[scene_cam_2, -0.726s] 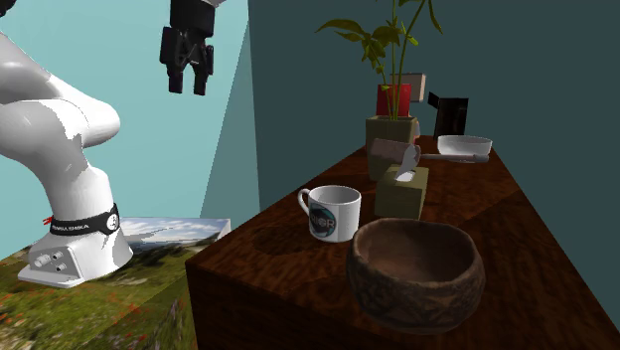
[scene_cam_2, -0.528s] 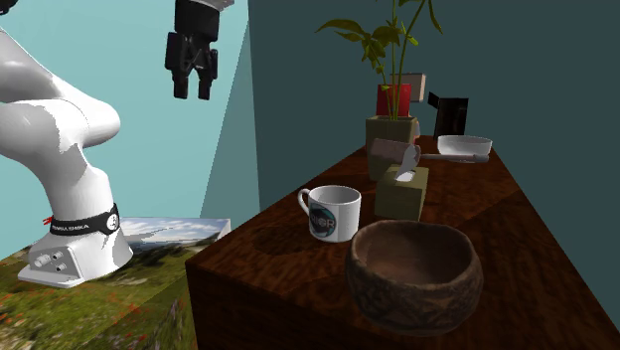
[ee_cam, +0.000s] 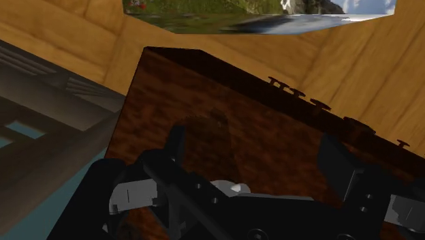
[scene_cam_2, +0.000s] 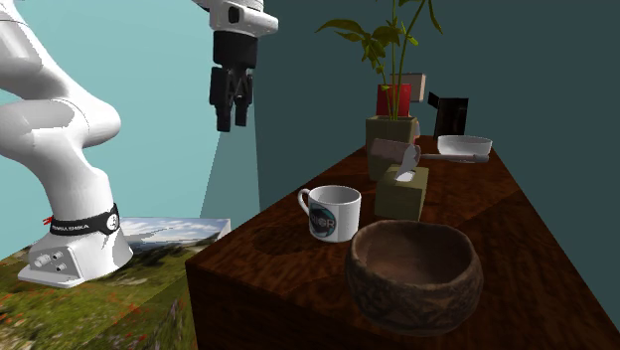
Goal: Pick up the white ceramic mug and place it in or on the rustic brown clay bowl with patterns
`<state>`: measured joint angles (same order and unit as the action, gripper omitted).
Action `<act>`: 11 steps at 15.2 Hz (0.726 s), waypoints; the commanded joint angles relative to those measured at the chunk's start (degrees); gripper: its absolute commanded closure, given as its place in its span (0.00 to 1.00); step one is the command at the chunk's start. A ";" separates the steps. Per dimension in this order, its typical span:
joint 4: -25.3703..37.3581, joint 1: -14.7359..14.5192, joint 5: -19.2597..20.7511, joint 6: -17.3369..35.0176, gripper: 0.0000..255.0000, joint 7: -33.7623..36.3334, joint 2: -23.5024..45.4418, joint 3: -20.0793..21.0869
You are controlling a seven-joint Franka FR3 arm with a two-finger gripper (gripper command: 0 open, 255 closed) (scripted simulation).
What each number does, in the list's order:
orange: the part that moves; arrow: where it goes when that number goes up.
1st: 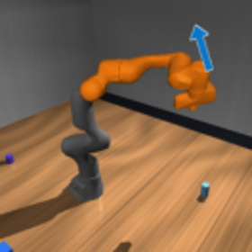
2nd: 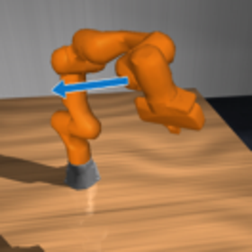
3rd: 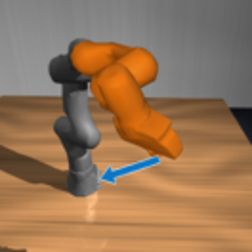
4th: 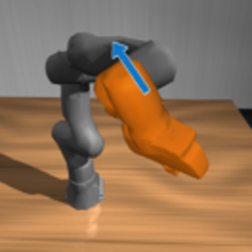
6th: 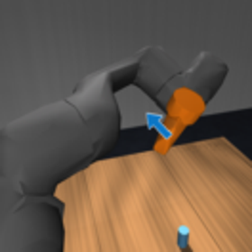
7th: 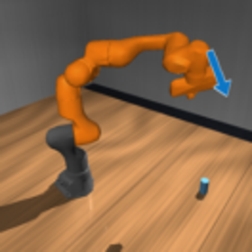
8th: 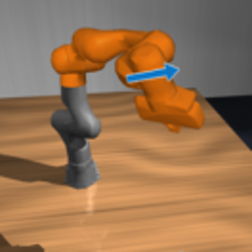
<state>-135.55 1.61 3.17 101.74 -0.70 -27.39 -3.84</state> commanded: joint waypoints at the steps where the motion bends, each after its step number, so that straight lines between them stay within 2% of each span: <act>1: 0.70 0.21 -0.15 3.81 0.00 -1.09 3.63 -0.99; 11: 10.74 0.69 -4.26 17.36 0.00 -7.22 23.89 -4.67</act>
<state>-126.16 2.34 -0.44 117.94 -7.42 -5.68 -8.34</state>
